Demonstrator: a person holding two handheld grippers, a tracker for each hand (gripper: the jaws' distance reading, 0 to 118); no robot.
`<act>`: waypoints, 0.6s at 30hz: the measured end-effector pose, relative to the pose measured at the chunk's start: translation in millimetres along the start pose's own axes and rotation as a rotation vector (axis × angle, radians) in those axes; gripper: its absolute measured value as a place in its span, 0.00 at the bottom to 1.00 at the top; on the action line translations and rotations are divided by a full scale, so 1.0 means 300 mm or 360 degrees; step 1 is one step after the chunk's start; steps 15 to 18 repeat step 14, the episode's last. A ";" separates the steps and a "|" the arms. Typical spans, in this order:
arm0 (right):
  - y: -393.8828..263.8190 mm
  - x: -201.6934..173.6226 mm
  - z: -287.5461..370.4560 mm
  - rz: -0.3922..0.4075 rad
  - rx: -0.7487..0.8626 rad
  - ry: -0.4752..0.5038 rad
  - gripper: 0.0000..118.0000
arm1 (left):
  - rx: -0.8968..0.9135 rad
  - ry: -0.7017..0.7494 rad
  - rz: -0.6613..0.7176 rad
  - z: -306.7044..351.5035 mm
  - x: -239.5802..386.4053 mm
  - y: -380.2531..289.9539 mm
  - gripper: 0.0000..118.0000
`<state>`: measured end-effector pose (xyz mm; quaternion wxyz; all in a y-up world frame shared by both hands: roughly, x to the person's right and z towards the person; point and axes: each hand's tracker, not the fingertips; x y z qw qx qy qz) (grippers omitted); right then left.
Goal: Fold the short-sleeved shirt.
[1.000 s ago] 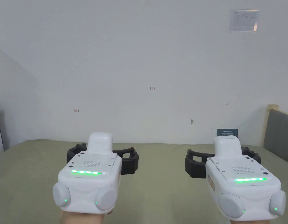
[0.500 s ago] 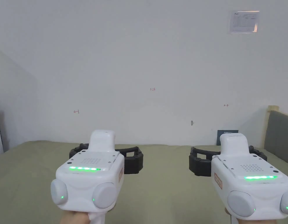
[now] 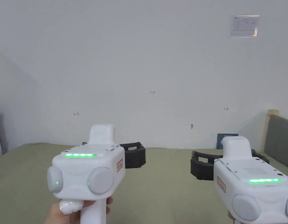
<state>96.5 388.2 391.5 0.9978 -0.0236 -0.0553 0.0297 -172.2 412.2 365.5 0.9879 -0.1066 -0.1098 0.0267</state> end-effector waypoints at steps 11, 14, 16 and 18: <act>0.005 0.001 0.003 -0.0031 -0.0004 0.0030 1.00 | -0.0105 0.0085 -0.0043 -0.029 -0.013 0.022 1.00; 0.014 0.000 0.007 -0.0045 0.0006 0.0033 1.00 | -0.0162 -0.0001 0.0108 -0.025 -0.029 0.027 1.00; 0.014 0.000 0.007 -0.0045 0.0006 0.0033 1.00 | -0.0162 -0.0001 0.0108 -0.025 -0.029 0.027 1.00; 0.014 0.000 0.007 -0.0045 0.0006 0.0033 1.00 | -0.0162 -0.0001 0.0108 -0.025 -0.029 0.027 1.00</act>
